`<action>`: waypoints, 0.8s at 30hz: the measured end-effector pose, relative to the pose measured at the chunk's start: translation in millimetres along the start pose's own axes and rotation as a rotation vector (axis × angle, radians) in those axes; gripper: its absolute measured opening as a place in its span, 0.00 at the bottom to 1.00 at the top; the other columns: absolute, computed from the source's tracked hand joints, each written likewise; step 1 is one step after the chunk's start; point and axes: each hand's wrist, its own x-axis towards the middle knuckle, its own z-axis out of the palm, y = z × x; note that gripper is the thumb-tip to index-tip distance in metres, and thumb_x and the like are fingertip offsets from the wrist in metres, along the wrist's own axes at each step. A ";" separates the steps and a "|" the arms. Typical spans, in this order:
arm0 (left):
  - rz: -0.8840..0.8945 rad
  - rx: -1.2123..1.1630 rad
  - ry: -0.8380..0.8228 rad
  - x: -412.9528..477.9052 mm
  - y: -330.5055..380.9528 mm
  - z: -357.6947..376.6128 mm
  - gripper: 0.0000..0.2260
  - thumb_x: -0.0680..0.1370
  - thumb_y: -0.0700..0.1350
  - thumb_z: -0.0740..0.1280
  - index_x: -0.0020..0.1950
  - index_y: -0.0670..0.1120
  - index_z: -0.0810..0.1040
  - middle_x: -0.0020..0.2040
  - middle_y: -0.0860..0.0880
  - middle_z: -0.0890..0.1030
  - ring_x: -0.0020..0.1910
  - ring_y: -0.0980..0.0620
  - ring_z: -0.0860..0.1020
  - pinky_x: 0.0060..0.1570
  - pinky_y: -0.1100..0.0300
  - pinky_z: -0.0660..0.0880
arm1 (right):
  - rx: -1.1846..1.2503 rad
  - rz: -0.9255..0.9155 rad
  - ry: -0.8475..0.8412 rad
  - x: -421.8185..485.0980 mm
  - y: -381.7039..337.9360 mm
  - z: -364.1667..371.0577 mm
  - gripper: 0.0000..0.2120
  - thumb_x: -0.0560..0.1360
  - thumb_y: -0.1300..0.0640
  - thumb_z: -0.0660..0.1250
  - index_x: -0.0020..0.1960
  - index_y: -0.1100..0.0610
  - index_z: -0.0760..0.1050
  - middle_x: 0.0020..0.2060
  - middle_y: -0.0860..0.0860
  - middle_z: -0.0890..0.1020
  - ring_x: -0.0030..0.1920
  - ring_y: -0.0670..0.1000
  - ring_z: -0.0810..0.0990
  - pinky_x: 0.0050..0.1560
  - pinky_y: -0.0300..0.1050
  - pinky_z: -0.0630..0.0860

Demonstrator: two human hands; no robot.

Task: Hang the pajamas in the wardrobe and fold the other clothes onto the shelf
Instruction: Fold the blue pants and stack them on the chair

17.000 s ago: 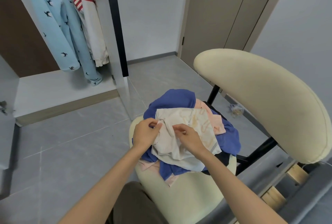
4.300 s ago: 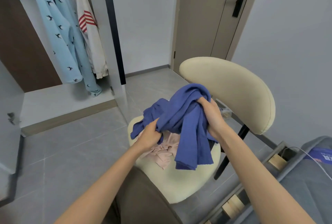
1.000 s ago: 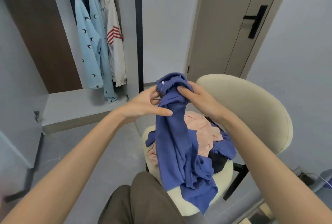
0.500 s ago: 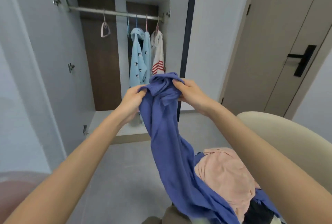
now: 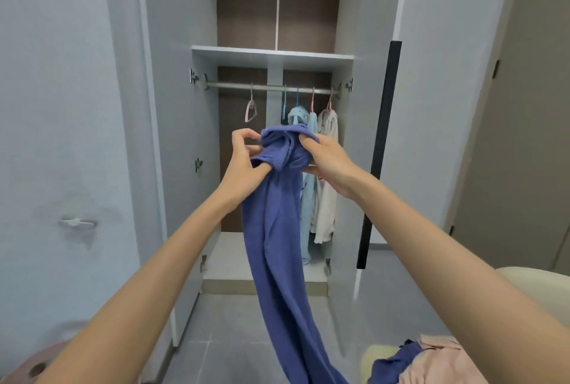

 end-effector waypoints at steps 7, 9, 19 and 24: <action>0.023 0.202 0.024 -23.4 -26.1 6.2 0.04 0.79 0.44 0.64 0.45 0.46 0.75 0.38 0.53 0.77 0.35 0.58 0.74 0.31 0.73 0.69 | -0.063 0.137 -0.104 -19.0 37.0 -3.8 0.12 0.83 0.55 0.55 0.57 0.55 0.76 0.52 0.53 0.81 0.51 0.49 0.79 0.47 0.42 0.78; -0.084 0.107 0.065 -29.6 -29.4 9.5 0.05 0.80 0.46 0.63 0.47 0.46 0.75 0.38 0.54 0.76 0.36 0.57 0.75 0.29 0.71 0.73 | -0.123 0.173 -0.127 -23.5 46.0 -3.6 0.10 0.83 0.56 0.55 0.50 0.52 0.76 0.47 0.50 0.80 0.47 0.47 0.79 0.43 0.39 0.78; -0.424 -0.011 -0.028 -58.8 -50.1 28.0 0.06 0.75 0.44 0.69 0.49 0.44 0.75 0.45 0.45 0.82 0.44 0.48 0.82 0.33 0.55 0.81 | -0.443 0.125 0.051 -30.9 92.4 11.0 0.14 0.76 0.51 0.67 0.37 0.58 0.71 0.32 0.53 0.72 0.35 0.48 0.71 0.35 0.39 0.66; -0.530 -0.098 -0.031 -63.3 -59.7 28.6 0.04 0.77 0.46 0.68 0.48 0.47 0.79 0.45 0.49 0.81 0.43 0.52 0.80 0.31 0.62 0.77 | -0.359 0.121 0.146 -36.8 102.1 6.6 0.11 0.74 0.53 0.70 0.47 0.62 0.80 0.42 0.55 0.82 0.44 0.51 0.79 0.44 0.45 0.77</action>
